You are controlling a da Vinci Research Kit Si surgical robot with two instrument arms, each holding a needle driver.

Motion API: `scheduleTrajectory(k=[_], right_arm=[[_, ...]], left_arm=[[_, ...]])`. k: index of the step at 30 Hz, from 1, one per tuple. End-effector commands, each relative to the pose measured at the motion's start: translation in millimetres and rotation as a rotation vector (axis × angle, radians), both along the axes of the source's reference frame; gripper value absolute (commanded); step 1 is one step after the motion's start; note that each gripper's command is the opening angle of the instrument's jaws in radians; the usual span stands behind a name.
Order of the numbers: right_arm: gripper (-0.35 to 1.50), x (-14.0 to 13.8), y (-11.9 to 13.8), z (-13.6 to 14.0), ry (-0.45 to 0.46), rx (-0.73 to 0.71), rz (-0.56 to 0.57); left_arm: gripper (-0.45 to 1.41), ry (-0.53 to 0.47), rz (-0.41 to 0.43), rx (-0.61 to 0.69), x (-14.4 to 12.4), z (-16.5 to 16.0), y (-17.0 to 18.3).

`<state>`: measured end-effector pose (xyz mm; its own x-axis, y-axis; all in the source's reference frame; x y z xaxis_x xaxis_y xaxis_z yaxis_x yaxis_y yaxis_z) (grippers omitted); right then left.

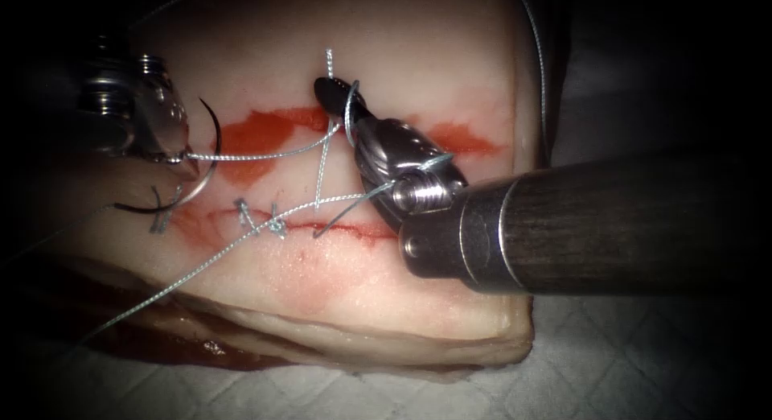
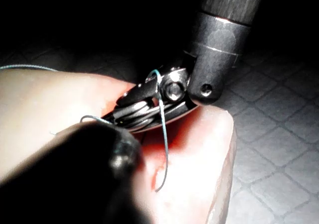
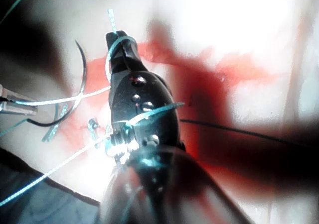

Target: Wound Closure

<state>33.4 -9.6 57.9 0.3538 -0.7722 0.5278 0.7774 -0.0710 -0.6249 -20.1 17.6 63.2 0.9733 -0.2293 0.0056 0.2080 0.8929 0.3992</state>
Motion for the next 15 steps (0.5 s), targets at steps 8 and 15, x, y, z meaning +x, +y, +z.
scheduleTrajectory(k=[8,15], right_arm=[[-0.28,1.1,-0.1,0.5,0.009,-0.001,-0.019],[1.01,1.4,0.0,-0.2,0.073,-0.072,-0.012]], left_arm=[[-0.45,-0.043,0.016,-0.06,-0.9,-0.4,0.8],[-0.45,-0.006,0.018,-0.088,-0.8,2.0,0.8]])
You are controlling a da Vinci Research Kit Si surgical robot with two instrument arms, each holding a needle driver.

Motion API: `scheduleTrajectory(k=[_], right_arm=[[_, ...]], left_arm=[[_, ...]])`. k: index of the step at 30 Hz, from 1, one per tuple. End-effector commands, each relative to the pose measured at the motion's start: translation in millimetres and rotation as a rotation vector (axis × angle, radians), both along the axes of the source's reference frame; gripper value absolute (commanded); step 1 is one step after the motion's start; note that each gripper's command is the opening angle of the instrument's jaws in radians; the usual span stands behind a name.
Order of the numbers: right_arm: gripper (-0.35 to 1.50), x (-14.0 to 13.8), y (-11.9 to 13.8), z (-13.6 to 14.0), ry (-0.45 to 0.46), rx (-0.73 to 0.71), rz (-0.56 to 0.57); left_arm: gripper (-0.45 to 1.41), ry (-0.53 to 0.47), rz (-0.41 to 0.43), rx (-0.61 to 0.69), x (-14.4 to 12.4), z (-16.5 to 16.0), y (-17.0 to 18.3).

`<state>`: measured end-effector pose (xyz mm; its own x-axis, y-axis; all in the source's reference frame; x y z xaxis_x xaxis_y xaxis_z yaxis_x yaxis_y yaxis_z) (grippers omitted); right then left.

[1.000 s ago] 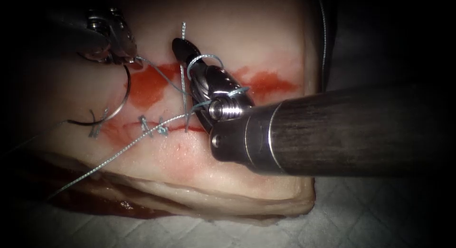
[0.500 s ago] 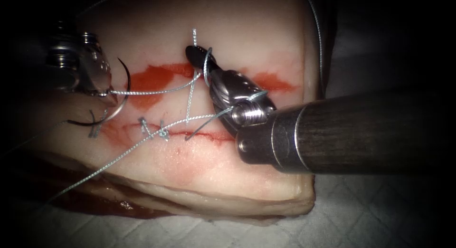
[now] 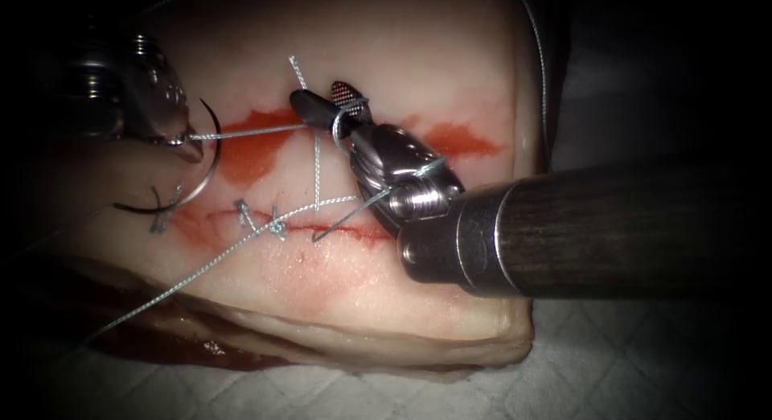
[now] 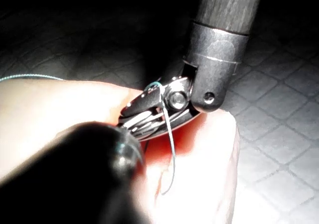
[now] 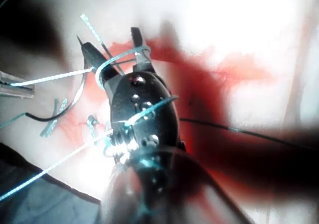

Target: Wound Closure

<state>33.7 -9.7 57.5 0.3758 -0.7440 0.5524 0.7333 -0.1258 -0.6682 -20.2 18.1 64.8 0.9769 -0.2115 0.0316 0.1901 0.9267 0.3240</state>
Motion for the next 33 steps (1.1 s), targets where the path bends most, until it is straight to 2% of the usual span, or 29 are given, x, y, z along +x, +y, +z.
scheduleTrajectory(k=[1,2,4,7,9,12,13,16,19,22,23,25,27,30,33], right_arm=[[1.09,1.3,0.0,0.0,0.01,-0.03,0.007],[1.21,1.4,-0.1,-0.1,0.002,-0.055,0.0],[1.26,1.5,0.0,-0.4,-0.004,-0.091,-0.006],[1.28,1.7,0.2,-1.0,-0.023,-0.125,-0.017],[1.3,1.7,0.4,-1.5,-0.072,-0.162,-0.048],[1.3,1.8,0.6,-2.0,-0.101,-0.2,-0.064],[1.26,2.0,0.7,-2.5,-0.119,-0.251,-0.069],[1.23,2.4,0.7,-3.5,-0.095,-0.319,-0.043],[1.23,3.2,0.1,-4.4,-0.044,-0.376,-0.043],[1.23,4.5,-1.2,-5.4,0.004,-0.388,-0.098],[1.28,4.8,-1.4,-5.6,0.018,-0.39,-0.116],[1.36,5.3,-1.9,-6.0,0.07,-0.399,-0.18],[1.36,5.4,-2.2,-5.8,0.096,-0.402,-0.206],[1.38,5.3,-2.1,-5.1,0.089,-0.399,-0.183],[1.38,4.7,-1.7,-4.3,0.067,-0.394,-0.152]], left_arm=[[-0.45,0.007,0.003,-0.008,-0.6,0.7,0.2],[-0.45,0.009,0.004,-0.01,-0.6,0.8,0.2],[-0.45,0.009,0.005,-0.01,-0.5,0.9,0.3],[-0.45,0.01,-0.001,-0.008,-0.5,0.8,0.4],[-0.45,0.016,-0.02,-0.007,-0.8,1.0,0.5],[-0.45,0.028,-0.057,-0.009,-1.6,1.9,1.0],[-0.45,0.038,-0.092,-0.011,-2.1,2.7,1.1],[-0.45,0.02,-0.133,-0.018,-2.9,3.6,1.9],[-0.45,-0.025,-0.159,-0.083,-4.0,3.7,4.2],[-0.45,-0.063,-0.23,-0.159,-4.6,3.3,7.0],[-0.45,-0.078,-0.235,-0.183,-4.6,3.1,7.6],[-0.45,-0.127,-0.304,-0.268,-4.5,2.0,10.0],[-0.45,-0.158,-0.338,-0.328,-4.3,0.8,11.7],[-0.45,-0.181,-0.365,-0.369,-3.5,-0.9,12.7],[-0.45,-0.185,-0.355,-0.353,-2.4,-2.4,11.8]])
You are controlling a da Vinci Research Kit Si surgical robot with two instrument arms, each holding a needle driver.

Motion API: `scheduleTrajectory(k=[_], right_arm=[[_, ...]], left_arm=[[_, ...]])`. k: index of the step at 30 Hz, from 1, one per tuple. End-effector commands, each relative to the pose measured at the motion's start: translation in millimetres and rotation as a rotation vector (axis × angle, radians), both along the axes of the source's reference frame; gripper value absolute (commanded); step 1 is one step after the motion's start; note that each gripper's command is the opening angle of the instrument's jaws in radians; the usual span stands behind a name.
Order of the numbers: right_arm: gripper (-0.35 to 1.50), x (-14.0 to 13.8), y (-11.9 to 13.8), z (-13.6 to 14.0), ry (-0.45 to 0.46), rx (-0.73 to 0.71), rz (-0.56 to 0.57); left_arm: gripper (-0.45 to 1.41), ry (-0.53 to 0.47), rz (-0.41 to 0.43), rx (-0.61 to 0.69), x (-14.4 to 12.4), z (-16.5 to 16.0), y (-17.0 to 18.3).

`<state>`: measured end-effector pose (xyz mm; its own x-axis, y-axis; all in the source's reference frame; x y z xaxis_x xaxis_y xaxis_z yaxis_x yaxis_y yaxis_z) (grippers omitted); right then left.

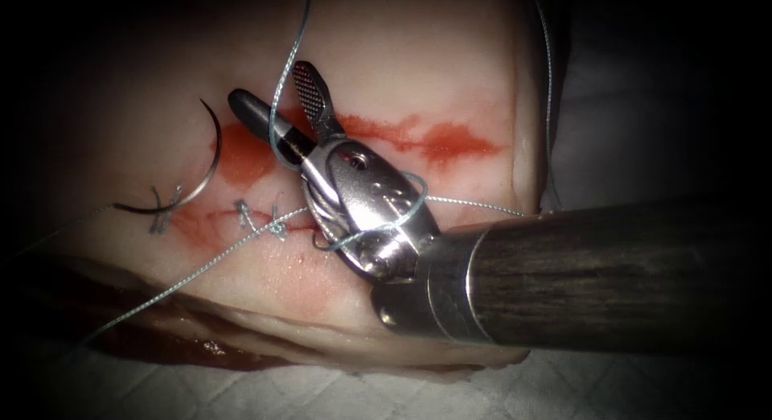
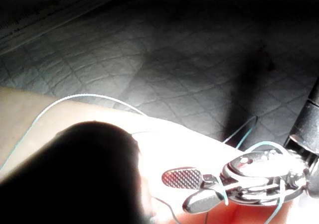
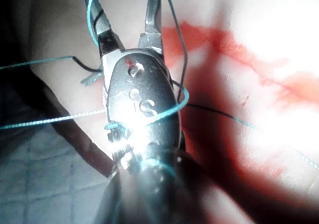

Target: Wound Closure

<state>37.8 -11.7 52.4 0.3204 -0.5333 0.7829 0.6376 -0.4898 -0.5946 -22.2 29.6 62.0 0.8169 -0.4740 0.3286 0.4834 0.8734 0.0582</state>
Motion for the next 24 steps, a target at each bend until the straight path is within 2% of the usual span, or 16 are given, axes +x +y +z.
scheduleTrajectory(k=[1,6,10,15,19,21,22,24], right_arm=[[1.38,0.2,0.5,0.9,-0.005,0.001,0.014],[1.38,-1.9,1.8,1.2,-0.028,0.016,0.065],[1.38,-3.7,3.0,0.5,-0.043,0.029,0.092],[1.38,-4.8,3.7,-0.2,-0.045,0.041,0.093],[1.38,-6.2,4.9,-1.2,-0.032,0.051,0.134],[1.38,-7.0,5.5,-1.8,-0.024,0.044,0.158],[1.35,-7.6,6.0,-2.3,-0.023,0.041,0.175],[1.25,-7.9,6.1,-2.8,-0.027,0.041,0.19]], left_arm=[[-0.45,0.003,0.012,0.018,-0.1,0.0,-0.1],[-0.45,0.108,0.087,0.162,2.8,-0.3,-3.9],[-0.45,0.194,0.147,0.261,5.2,1.9,-7.1],[-0.45,0.238,0.166,0.271,6.3,3.8,-7.4],[-0.45,0.316,0.206,0.354,8.4,4.9,-9.3],[-0.45,0.338,0.199,0.382,9.3,5.5,-10.0],[-0.45,0.359,0.13,0.385,9.6,6.1,-9.9],[-0.45,0.364,0.079,0.36,9.0,6.9,-8.7]])
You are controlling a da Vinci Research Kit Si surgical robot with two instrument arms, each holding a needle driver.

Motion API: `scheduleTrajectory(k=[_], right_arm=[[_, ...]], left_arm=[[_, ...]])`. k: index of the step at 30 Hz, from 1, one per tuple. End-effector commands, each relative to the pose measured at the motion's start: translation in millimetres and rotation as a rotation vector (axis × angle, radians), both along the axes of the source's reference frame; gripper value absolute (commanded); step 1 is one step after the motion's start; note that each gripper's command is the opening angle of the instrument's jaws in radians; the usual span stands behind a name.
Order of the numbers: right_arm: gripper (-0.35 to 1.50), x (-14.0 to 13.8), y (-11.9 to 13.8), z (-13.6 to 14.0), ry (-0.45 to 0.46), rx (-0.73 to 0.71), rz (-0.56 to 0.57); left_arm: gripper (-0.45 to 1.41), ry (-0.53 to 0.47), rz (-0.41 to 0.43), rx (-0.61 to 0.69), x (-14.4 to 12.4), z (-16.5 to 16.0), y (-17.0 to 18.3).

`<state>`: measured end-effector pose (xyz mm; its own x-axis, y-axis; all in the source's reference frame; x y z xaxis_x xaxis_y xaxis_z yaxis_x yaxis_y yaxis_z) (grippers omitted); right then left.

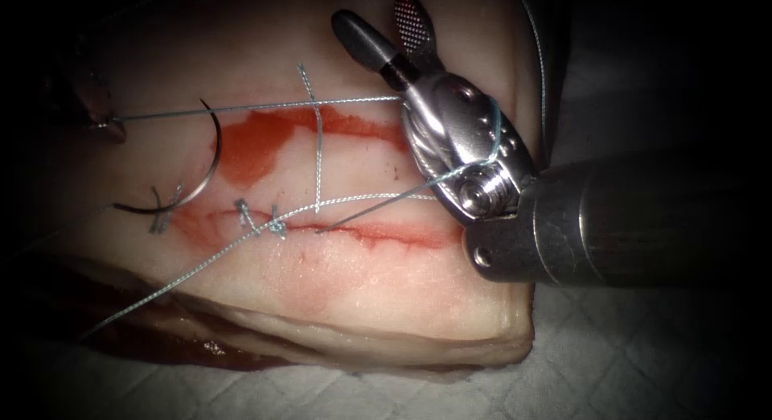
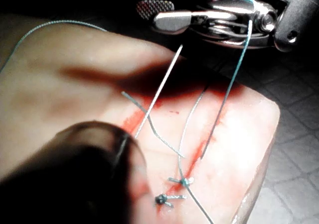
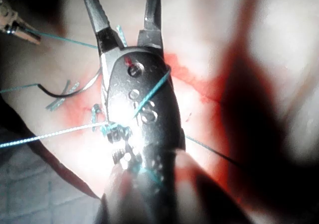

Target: Wound Closure

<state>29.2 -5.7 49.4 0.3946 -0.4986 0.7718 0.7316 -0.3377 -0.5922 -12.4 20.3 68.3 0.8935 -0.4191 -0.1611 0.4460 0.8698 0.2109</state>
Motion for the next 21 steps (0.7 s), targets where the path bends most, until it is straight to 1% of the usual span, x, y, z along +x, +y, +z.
scheduleTrajectory(k=[1,4,5,10,14,15,17,18,20,21], right_arm=[[1.25,0.8,0.1,0.0,0.006,0.002,0.001],[1.26,1.3,-0.6,-0.8,0.021,-0.006,-0.034],[1.26,1.4,-1.0,-1.0,0.04,-0.015,-0.072],[1.33,1.1,-2.1,-1.0,0.071,-0.025,-0.139],[1.35,-0.2,-2.7,-0.7,0.086,-0.028,-0.179],[1.3,-0.6,-2.9,-0.6,0.097,-0.025,-0.203],[1.18,-1.4,-3.1,-0.5,0.041,-0.031,-0.262],[1.16,-1.6,-3.1,-0.4,-0.039,-0.036,-0.317],[1.14,-1.6,-3.2,-0.2,-0.138,-0.04,-0.4],[1.14,-1.4,-3.4,0.3,-0.265,-0.109,-0.439]], left_arm=[[-0.45,0.002,-0.054,-0.025,-1.1,0.9,1.2],[-0.45,-0.001,-0.07,-0.044,-2.3,2.2,2.5],[-0.45,-0.003,-0.094,-0.059,-2.3,2.2,2.8],[-0.45,-0.034,-0.126,-0.12,-2.9,1.5,4.4],[-0.45,-0.038,-0.131,-0.123,-3.1,1.1,4.7],[-0.45,-0.038,-0.132,-0.123,-3.1,1.1,4.6],[-0.45,-0.039,-0.134,-0.123,-3.1,1.1,4.4],[-0.45,-0.041,-0.135,-0.123,-3.2,1.2,4.2],[-0.45,-0.041,-0.139,-0.126,-3.3,1.4,3.8],[-0.45,-0.041,-0.142,-0.128,-3.6,1.6,3.5]])
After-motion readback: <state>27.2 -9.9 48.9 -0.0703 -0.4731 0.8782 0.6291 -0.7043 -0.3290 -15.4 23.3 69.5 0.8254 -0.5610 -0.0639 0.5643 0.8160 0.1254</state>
